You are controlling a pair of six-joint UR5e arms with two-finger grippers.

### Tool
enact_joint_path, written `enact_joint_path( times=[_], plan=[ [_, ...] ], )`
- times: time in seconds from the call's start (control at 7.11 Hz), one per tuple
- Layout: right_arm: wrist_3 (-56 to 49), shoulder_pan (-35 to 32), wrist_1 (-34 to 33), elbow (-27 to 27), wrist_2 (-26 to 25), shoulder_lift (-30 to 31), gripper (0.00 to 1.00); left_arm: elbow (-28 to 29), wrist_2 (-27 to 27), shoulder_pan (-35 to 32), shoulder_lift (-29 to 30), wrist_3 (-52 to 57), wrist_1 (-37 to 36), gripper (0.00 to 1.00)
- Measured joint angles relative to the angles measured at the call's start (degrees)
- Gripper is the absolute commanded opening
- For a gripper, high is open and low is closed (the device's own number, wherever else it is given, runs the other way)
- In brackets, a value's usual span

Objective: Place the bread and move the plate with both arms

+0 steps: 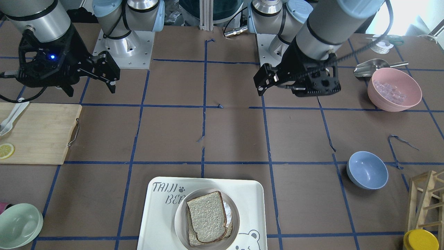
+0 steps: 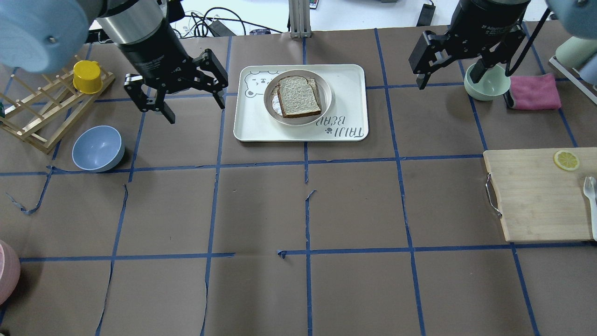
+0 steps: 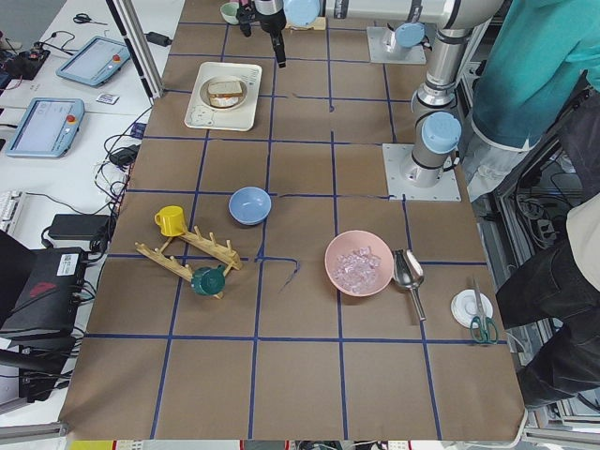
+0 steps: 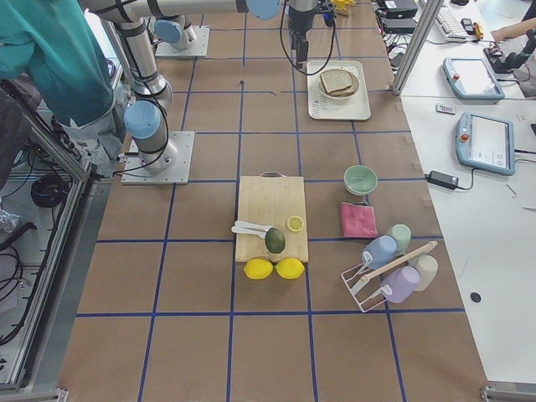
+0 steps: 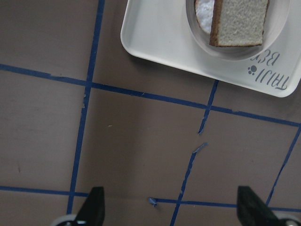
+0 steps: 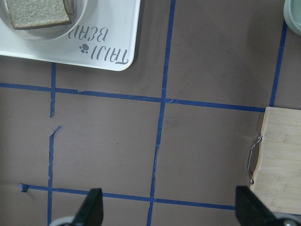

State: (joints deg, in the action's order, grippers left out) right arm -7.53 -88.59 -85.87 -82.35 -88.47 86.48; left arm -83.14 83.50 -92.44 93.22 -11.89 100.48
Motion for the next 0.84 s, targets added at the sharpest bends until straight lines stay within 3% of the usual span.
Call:
enact_joint_path(
  times=[0.14, 0.56, 0.84],
  plan=[
    [0.0, 0.0, 0.0, 0.0, -0.1, 0.0, 1.0, -1.1, 1.6, 0.1, -2.6, 1.2, 1.3, 1.0],
    [0.0, -0.1, -0.3, 0.0, -0.3, 0.1, 0.99, -4.7, 3.9, 0.3, -5.1, 8.1, -5.7, 1.0],
    [0.3, -0.3, -2.4, 0.2, -0.2, 0.4, 1.0, -5.0, 4.8, 0.5, -5.5, 11.4, -6.7, 1.0]
  ],
)
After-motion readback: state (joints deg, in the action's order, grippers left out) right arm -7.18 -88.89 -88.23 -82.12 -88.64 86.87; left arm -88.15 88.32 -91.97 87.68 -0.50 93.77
